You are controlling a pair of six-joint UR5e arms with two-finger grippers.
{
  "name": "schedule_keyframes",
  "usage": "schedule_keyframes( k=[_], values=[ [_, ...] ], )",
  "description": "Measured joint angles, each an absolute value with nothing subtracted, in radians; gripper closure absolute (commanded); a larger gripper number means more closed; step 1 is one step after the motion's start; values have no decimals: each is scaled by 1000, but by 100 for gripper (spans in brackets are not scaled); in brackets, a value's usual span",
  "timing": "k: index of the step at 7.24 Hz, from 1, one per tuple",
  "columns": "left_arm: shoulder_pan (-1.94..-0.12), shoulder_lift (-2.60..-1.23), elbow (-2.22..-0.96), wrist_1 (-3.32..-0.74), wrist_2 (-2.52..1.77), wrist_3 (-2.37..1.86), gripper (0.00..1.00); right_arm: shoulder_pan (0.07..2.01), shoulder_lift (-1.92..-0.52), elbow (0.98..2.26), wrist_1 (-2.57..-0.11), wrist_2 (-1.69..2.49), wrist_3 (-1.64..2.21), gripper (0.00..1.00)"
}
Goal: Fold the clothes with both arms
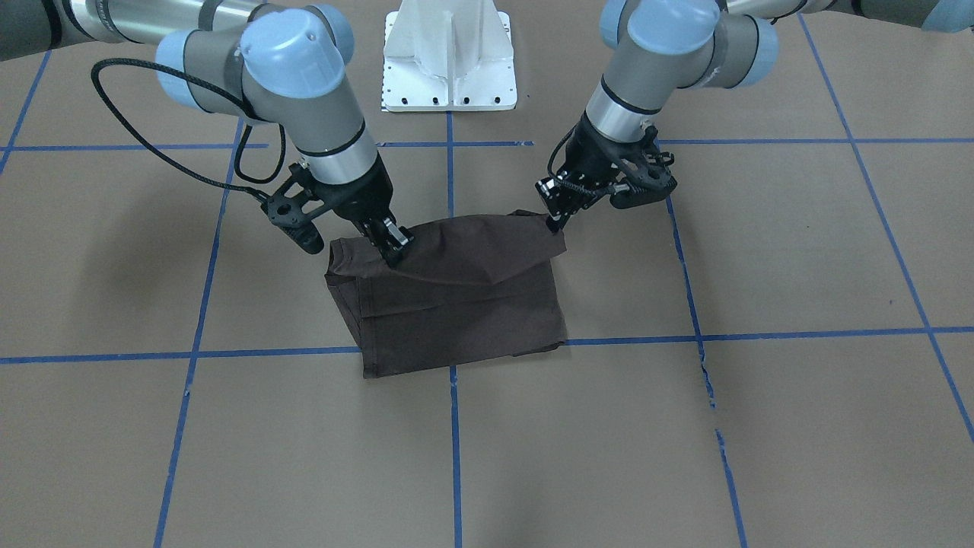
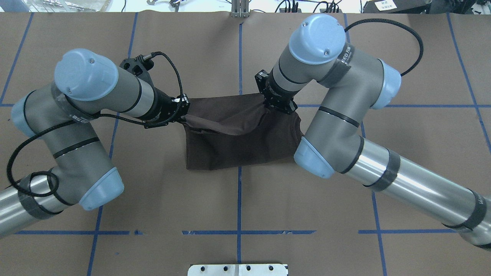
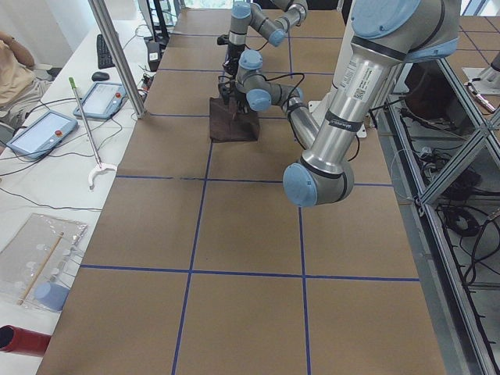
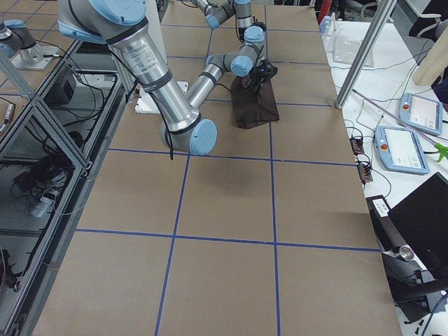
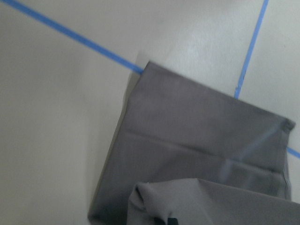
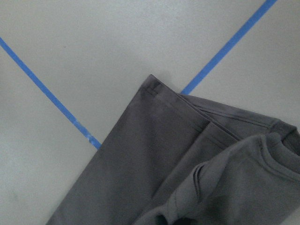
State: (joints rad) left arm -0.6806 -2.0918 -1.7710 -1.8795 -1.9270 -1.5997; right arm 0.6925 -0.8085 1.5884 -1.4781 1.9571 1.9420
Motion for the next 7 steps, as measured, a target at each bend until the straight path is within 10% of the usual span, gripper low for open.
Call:
schedule_keyframes(
  k=[1,2,4,7],
  values=[
    [-706,-2128,-1656,-1940,-1900,-1553,40,717,-759,1461,-1418,1971,1902,13],
    [-736,-2182,-1518,-2004,-1864,-1489,0,743,-716,1309,-1304,1982,1853,0],
    [-826,-2286,-1268,-2152,-1822,-1352,0,810,-601,1025,-1149,2005,1691,0],
    [-888,-2181,-1375,-2226,-1866,-1239,0,978,-629,951,-1138,2109,1375,0]
  ],
)
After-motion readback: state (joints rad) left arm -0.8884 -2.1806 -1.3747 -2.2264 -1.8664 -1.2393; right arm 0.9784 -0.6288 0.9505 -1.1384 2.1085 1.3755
